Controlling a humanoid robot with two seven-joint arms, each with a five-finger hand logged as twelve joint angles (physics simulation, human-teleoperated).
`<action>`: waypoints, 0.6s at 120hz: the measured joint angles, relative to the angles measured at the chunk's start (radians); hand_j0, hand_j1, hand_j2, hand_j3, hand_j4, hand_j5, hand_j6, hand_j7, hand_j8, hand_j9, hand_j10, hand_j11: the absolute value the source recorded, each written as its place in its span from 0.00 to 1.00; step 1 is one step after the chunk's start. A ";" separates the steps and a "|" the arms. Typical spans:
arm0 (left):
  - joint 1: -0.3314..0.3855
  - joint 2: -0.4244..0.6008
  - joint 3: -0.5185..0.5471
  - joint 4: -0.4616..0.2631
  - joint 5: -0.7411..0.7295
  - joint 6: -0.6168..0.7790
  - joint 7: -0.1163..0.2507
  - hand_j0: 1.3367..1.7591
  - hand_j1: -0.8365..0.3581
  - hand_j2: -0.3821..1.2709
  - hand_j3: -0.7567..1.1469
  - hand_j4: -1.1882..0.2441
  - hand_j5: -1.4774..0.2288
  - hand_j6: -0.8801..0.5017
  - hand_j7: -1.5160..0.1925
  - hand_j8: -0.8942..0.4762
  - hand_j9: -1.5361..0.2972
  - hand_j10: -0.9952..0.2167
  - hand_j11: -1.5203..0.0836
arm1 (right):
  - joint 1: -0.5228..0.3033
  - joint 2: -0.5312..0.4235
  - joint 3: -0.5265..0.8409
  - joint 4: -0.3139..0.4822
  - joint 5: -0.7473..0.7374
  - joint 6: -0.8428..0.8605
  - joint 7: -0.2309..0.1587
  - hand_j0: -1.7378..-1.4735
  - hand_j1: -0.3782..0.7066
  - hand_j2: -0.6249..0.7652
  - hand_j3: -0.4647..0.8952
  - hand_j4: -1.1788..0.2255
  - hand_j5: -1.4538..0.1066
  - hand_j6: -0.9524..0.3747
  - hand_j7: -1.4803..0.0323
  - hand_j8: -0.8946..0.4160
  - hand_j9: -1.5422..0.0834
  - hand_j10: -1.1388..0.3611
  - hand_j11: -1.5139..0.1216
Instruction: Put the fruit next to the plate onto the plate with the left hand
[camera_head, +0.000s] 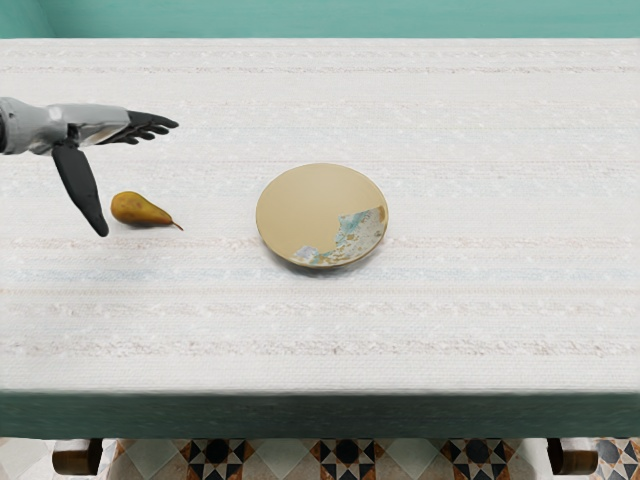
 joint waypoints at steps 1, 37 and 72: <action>0.000 0.000 -0.001 0.000 0.000 -0.001 -0.001 0.76 0.97 0.23 0.40 0.81 0.85 0.62 0.87 0.63 0.82 0.80 0.93 | 0.000 0.000 0.000 0.000 0.000 0.000 0.000 0.30 0.03 0.45 0.34 0.84 0.93 0.72 0.98 0.68 0.95 0.76 0.93; -0.007 -0.017 -0.009 -0.005 0.010 -0.008 0.019 0.76 0.98 0.23 0.40 0.81 0.85 0.62 0.87 0.64 0.83 0.80 0.93 | 0.000 0.000 -0.002 0.000 0.000 0.001 -0.005 0.30 0.03 0.45 0.34 0.84 0.93 0.72 0.98 0.68 0.95 0.76 0.93; 0.055 -0.238 0.013 0.054 0.270 0.269 0.285 0.76 0.98 0.23 0.40 0.82 0.85 0.62 0.88 0.64 0.83 0.81 0.94 | -0.001 0.000 -0.001 0.000 0.000 0.001 -0.006 0.30 0.03 0.45 0.34 0.84 0.93 0.72 0.98 0.68 0.95 0.76 0.93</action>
